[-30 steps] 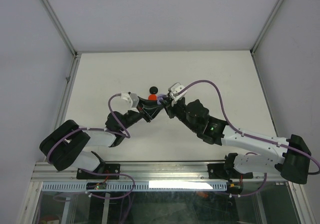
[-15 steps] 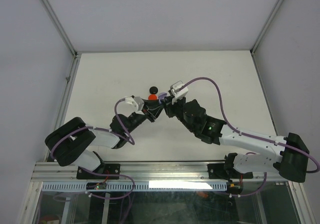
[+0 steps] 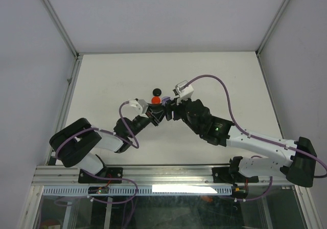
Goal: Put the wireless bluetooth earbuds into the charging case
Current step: Place the earbud in the charging case, then pick up the earbud from the center of the board.
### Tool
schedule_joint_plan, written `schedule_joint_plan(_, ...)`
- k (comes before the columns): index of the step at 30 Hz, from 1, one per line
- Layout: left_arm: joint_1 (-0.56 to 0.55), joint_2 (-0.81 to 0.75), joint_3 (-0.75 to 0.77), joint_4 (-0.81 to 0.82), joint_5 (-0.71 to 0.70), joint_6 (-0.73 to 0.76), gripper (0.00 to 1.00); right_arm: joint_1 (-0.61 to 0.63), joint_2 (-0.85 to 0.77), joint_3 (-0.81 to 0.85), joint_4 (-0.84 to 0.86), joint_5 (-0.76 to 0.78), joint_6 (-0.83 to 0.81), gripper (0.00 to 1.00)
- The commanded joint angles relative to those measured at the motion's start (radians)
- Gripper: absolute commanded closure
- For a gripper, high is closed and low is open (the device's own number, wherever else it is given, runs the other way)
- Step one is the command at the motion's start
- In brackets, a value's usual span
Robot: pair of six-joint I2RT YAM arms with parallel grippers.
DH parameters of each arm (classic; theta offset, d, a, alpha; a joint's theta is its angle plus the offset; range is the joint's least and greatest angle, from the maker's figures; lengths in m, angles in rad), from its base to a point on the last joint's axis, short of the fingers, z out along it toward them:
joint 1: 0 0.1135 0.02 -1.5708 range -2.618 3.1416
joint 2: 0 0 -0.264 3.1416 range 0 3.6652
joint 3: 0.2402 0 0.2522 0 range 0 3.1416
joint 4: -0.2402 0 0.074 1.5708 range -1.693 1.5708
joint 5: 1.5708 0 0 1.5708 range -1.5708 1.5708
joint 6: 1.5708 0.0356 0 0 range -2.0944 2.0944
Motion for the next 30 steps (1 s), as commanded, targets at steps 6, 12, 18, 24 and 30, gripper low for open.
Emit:
schedule_joint_plan(6, 0.121, -0.031, -0.083, 0.222, 0.127, -0.146, 1.00, -0.106, -0.055, 0.161, -0.179, -0.187, -0.010, 0.31)
schedule_joint_plan(12, 0.189, -0.079, -0.142, 0.187, 0.154, -0.209, 1.00, -0.290, 0.049, 0.188, -0.256, -0.310, 0.004, 0.31)
schedule_joint_plan(18, 0.239, -0.151, -0.191, 0.090, 0.133, -0.261, 1.00, -0.413, 0.222, 0.177, -0.214, -0.355, 0.000, 0.36)
schedule_joint_plan(24, 0.272, -0.229, -0.225, -0.008, 0.108, -0.257, 1.00, -0.441, 0.432, 0.239, -0.160, -0.370, 0.004, 0.42)
schedule_joint_plan(30, 0.291, -0.325, -0.226, -0.126, 0.109, -0.213, 1.00, -0.440, 0.616, 0.344, -0.125, -0.380, -0.016, 0.49)
